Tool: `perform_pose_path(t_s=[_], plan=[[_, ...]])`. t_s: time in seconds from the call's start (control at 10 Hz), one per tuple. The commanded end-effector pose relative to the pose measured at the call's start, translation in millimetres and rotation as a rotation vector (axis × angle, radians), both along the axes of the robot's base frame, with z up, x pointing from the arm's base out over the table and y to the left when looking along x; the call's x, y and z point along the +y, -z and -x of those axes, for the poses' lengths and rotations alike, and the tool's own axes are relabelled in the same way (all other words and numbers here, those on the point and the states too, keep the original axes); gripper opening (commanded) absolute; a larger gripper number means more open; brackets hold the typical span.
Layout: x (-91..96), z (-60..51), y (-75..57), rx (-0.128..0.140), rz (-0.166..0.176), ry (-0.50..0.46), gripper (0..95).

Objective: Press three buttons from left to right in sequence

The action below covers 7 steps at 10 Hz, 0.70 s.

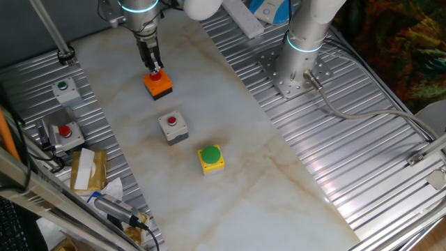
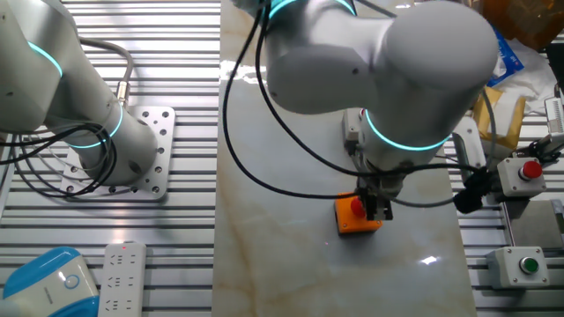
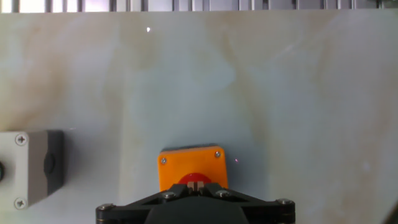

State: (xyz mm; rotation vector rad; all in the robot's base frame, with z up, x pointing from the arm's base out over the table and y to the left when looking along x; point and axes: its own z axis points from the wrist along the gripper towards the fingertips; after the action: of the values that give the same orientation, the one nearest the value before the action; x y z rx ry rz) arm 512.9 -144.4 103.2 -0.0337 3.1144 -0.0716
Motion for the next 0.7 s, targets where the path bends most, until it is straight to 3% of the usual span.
perform_pose_path(t_s=[0.1, 0.7], plan=[[-0.6, 3.6, 2.8, -0.001, -0.009, 0.0, 0.0], [-0.5, 9.1, 5.7, 0.005, -0.014, -0.011, 0.0]])
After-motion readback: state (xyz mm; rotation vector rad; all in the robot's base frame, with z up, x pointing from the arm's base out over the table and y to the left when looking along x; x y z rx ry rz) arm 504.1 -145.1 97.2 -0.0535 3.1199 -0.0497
